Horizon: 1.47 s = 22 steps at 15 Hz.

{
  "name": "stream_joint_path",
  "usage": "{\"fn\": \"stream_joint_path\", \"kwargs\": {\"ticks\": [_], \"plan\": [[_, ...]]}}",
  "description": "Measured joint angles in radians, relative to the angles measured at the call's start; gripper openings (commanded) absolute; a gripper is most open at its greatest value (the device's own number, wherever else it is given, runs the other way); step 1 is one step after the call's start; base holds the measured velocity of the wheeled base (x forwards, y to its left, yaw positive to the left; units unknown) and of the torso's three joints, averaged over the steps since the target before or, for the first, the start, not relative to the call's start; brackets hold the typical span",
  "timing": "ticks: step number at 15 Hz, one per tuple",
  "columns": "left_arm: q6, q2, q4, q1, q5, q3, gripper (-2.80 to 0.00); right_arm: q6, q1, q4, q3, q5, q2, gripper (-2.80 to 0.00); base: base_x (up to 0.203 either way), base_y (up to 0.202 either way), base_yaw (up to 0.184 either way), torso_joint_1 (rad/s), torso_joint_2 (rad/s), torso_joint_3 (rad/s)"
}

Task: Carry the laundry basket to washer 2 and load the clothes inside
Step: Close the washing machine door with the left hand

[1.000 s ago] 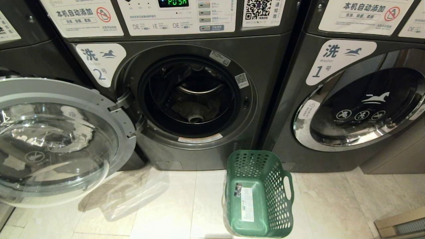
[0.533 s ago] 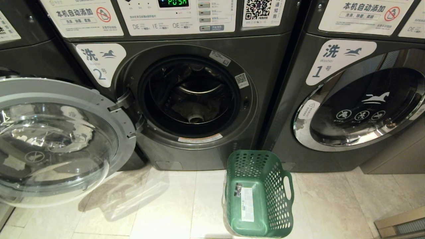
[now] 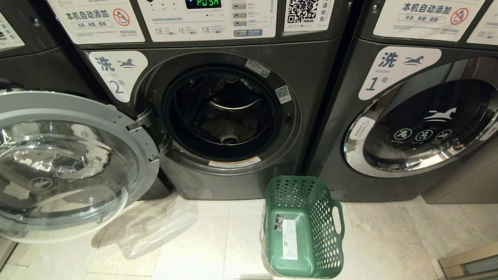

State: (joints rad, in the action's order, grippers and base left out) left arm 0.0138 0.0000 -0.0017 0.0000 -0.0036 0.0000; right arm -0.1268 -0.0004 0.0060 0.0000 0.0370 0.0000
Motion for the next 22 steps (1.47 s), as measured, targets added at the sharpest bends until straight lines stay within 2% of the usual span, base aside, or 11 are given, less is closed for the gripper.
{"fn": "stream_joint_path", "kwargs": {"ticks": [9,22], "plan": [[0.051,0.0,0.004,0.0,-0.009,0.0,-2.8,-0.001,0.0,0.0,0.0,0.003,0.0,-2.8,0.0,0.0,0.0,0.001,0.0,0.012],[0.049,0.0,0.003,0.0,-0.007,0.0,-2.8,-0.001,0.0,0.0,0.0,0.004,0.0,-2.8,0.0,0.0,0.0,0.001,0.0,0.194]]}}
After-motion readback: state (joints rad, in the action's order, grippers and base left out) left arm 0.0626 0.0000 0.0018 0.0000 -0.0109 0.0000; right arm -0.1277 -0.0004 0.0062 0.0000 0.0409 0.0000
